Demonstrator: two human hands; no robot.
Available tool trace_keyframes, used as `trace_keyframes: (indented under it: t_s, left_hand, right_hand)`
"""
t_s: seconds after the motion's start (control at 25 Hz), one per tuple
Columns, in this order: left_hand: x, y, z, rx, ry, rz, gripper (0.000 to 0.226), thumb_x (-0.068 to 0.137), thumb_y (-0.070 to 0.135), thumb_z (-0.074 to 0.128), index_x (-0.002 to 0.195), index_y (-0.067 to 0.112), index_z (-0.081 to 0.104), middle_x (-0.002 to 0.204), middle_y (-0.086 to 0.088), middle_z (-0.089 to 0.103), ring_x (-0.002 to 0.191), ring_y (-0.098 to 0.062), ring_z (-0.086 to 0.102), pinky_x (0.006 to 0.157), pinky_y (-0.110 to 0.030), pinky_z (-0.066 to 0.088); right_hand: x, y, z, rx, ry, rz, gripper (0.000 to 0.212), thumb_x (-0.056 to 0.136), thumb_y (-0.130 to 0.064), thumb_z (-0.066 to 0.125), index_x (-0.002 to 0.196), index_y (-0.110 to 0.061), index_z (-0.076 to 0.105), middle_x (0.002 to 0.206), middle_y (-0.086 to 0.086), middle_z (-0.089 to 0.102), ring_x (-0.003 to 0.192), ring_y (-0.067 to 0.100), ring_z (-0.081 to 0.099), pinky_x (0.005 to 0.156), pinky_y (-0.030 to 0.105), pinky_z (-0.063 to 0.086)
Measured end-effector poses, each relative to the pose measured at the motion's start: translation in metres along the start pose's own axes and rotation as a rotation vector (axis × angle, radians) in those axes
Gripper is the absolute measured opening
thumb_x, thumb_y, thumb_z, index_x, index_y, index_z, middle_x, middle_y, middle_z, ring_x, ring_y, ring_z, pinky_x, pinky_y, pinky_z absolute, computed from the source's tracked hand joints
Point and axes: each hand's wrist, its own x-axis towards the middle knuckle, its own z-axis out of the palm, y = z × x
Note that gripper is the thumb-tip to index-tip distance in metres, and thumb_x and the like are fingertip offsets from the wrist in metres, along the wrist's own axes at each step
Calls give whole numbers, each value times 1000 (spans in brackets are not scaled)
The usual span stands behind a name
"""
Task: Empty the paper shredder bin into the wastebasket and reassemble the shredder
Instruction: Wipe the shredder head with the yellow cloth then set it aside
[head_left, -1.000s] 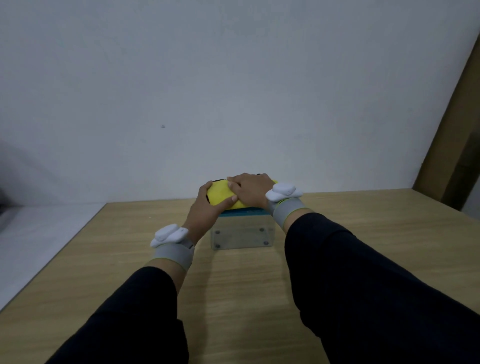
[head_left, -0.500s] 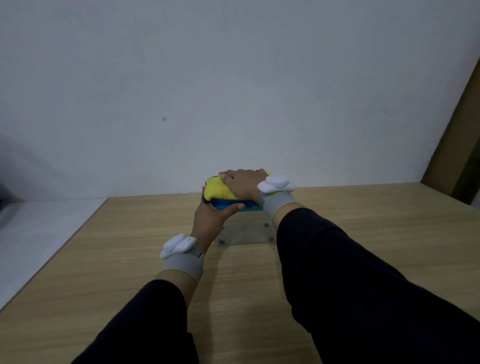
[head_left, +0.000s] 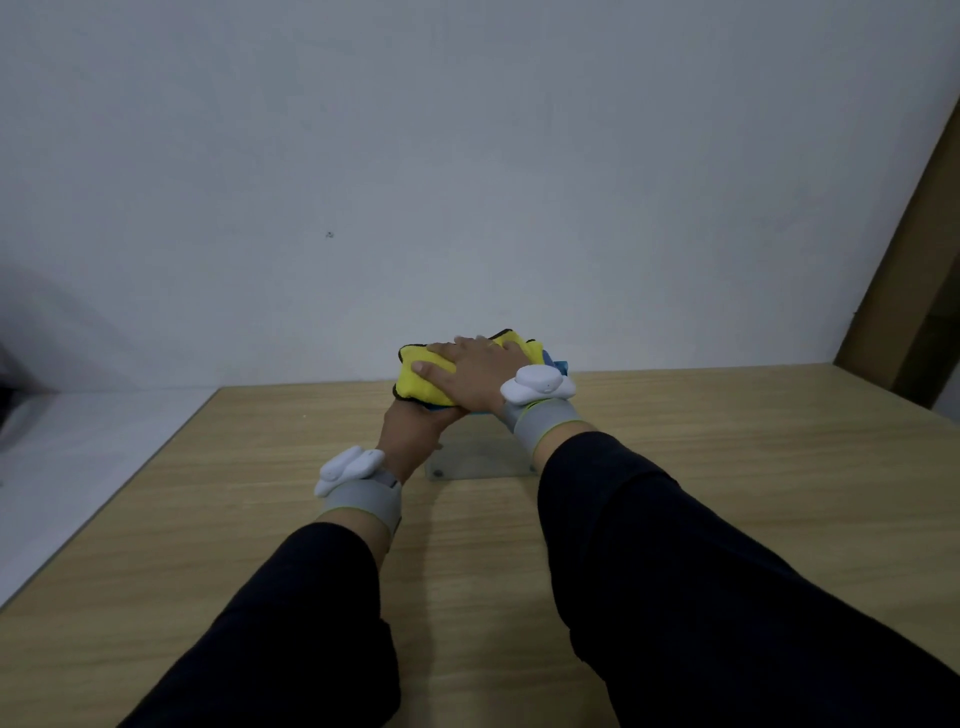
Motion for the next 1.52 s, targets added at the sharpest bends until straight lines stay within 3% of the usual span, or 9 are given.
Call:
trace_keyframes:
  t_s: [0.12, 0.28, 0.4, 0.72, 1.12, 1.52]
  left_hand:
    - [0, 1, -1, -20, 1, -27, 66, 72, 21, 81, 130, 9, 53, 124, -13, 61, 91, -20, 57, 44, -7, 45]
    - [-3, 3, -4, -32, -10, -11, 70, 73, 18, 80, 136, 15, 48, 131, -9, 58, 115, -26, 56, 84, -32, 47]
    - [-4, 7, -6, -6, -80, 42, 73, 76, 18, 78, 140, 17, 43, 136, -8, 55, 122, -27, 52, 101, -44, 44]
    - [-8, 12, -9, 5, -93, 33, 66, 71, 30, 80, 129, 20, 49, 116, -3, 62, 106, -24, 59, 94, -43, 50]
    - [-7, 11, -9, 0, -112, 41, 68, 73, 34, 79, 131, 20, 47, 119, -2, 63, 106, -20, 60, 94, -41, 50]
    - [-5, 8, -9, 14, -119, 27, 71, 72, 36, 79, 132, 20, 45, 120, -2, 62, 107, -21, 59, 95, -42, 50]
  right_hand:
    - [-7, 8, 3, 34, 20, -11, 67, 88, -74, 13, 147, -45, 25, 160, -4, 23, 147, 24, 18, 115, 50, 12]
    - [-18, 21, 6, 32, 66, -4, 64, 90, -71, 12, 147, -46, 23, 160, -6, 21, 147, 23, 18, 117, 48, 11]
    - [-25, 33, 6, 19, 79, 2, 63, 90, -71, 12, 147, -46, 23, 160, -6, 21, 148, 22, 17, 117, 48, 10]
    - [-29, 63, 1, 64, 61, 81, 61, 92, -69, 15, 148, -45, 24, 160, -6, 20, 148, 21, 16, 118, 49, 12]
    - [2, 56, -1, -39, 20, 162, 64, 93, -62, 12, 146, -34, 32, 151, 4, 40, 138, 30, 33, 110, 50, 22]
    - [29, 36, -2, -35, -81, 215, 69, 90, -65, 15, 143, -25, 36, 147, 9, 40, 133, 33, 37, 104, 52, 24]
